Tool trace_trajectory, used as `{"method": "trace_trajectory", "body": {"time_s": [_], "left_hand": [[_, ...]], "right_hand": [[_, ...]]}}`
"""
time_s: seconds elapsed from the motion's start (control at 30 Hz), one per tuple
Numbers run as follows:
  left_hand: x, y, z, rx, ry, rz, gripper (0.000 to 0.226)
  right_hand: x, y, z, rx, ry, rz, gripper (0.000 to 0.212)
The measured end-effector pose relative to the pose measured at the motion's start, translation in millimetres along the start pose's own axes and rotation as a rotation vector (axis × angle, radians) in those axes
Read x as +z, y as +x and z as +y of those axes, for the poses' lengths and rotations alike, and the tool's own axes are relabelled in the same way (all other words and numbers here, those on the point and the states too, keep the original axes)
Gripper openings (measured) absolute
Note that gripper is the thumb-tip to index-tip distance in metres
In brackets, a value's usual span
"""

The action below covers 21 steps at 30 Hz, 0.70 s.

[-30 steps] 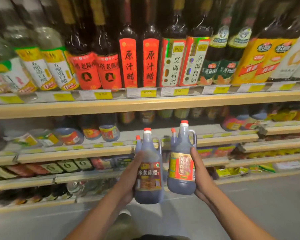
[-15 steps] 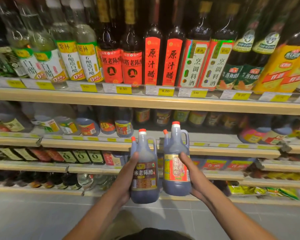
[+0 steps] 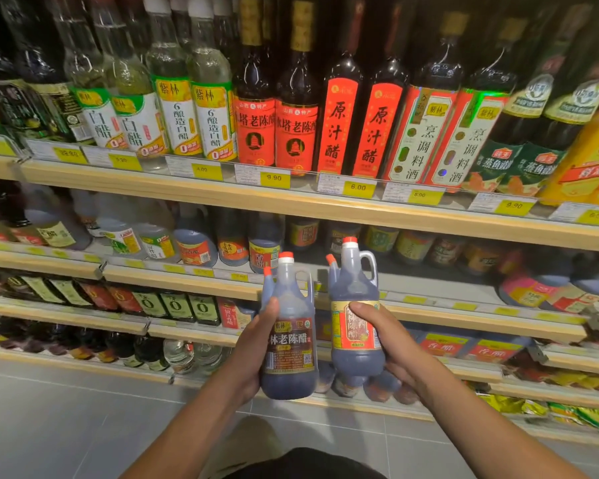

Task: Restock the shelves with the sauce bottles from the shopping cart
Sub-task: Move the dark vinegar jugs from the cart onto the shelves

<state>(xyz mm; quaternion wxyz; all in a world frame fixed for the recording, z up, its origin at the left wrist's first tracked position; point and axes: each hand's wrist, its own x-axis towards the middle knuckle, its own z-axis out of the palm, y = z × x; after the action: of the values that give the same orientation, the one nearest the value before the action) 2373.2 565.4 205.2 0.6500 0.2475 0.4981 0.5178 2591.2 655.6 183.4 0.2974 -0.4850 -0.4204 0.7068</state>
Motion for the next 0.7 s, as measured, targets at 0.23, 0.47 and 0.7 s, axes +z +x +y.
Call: {"method": "trace_trajectory", "body": {"time_s": [0.23,0.47,0.7], "left_hand": [[-26,7,0,0.047,-0.025,0.066,0.067],[-54,19,10,0.082,-0.010,0.100,0.108],[-77,35,14,0.126,-0.070,0.184,0.024]], "right_hand": [[17,59,-35,-0.051,-0.175,0.001,0.057],[35,132,-70,-0.050,-0.318,0.084,0.088],[25,191,-61,0.051,-0.458,0.056,0.098]]}}
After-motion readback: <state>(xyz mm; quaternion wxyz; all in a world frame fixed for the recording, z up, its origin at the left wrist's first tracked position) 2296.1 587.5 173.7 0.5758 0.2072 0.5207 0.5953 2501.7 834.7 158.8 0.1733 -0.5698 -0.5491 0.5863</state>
